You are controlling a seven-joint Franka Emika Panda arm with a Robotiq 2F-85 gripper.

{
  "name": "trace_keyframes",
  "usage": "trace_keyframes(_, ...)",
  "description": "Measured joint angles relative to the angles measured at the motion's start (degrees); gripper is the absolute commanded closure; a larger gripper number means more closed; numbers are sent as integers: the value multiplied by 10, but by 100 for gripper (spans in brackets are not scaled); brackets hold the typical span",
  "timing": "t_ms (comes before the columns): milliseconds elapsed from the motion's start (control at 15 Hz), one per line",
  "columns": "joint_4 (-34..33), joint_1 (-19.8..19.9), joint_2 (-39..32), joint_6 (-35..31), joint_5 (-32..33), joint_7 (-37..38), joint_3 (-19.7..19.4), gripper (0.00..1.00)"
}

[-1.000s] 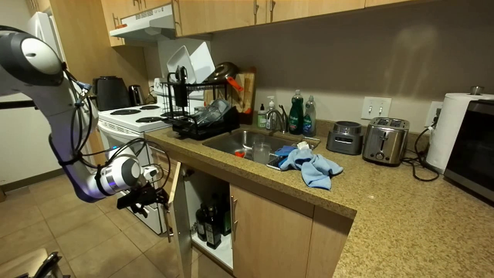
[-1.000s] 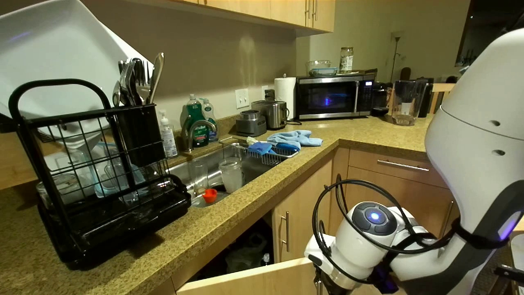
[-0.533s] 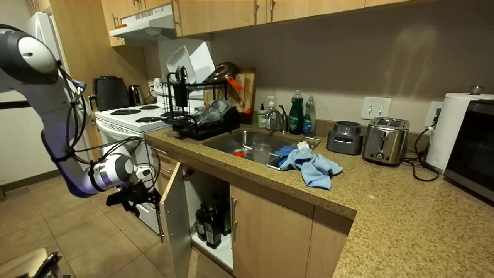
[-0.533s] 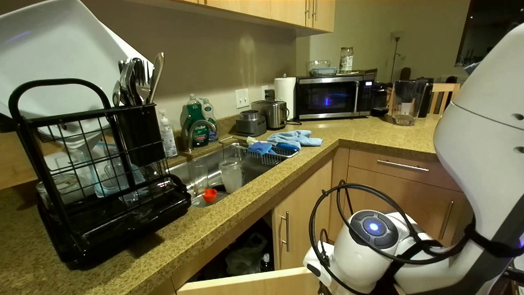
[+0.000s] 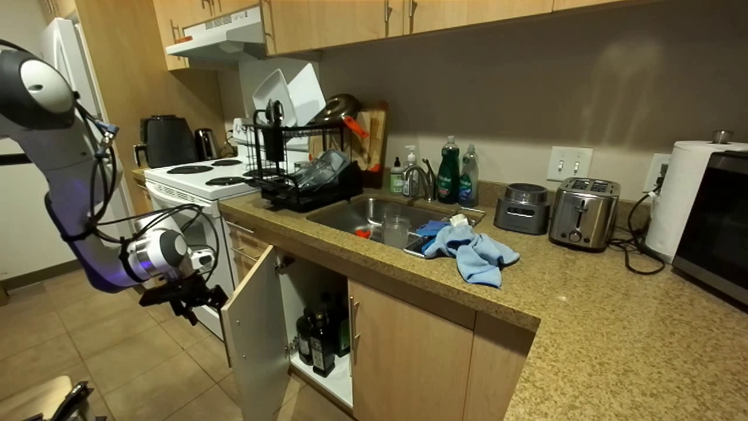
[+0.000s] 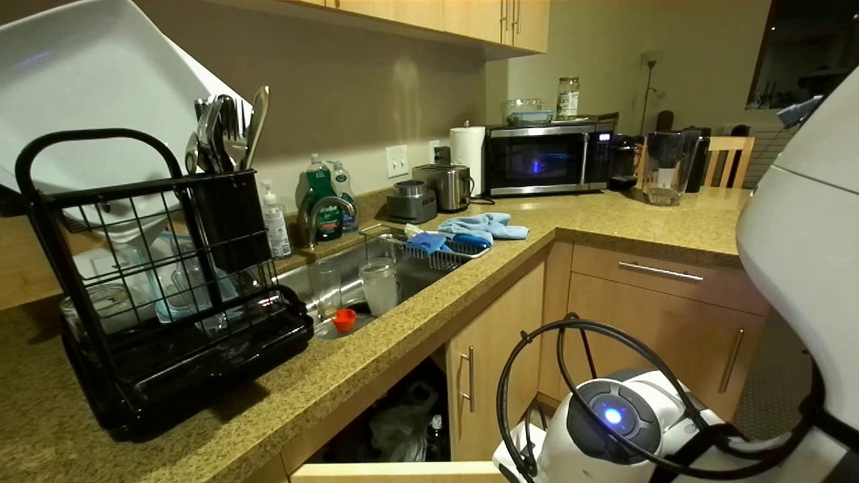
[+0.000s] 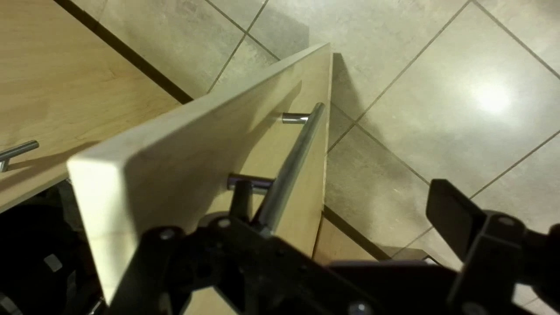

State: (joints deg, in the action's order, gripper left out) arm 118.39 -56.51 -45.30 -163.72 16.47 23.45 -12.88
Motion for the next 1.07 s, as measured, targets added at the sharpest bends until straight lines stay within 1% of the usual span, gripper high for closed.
trace_keyframes(333,-32,-11,-7,45,0,59,16,0)
trace_keyframes(667,-58,-25,-16,72,1,108,22,0)
trace_keyframes(733,-63,-33,-18,77,8,121,20,0)
trace_keyframes(867,-71,-66,-26,79,36,159,2,0)
trace_keyframes(933,-74,-95,-32,78,55,184,-15,0)
trace_keyframes(1067,-83,-168,-45,73,93,231,-60,0)
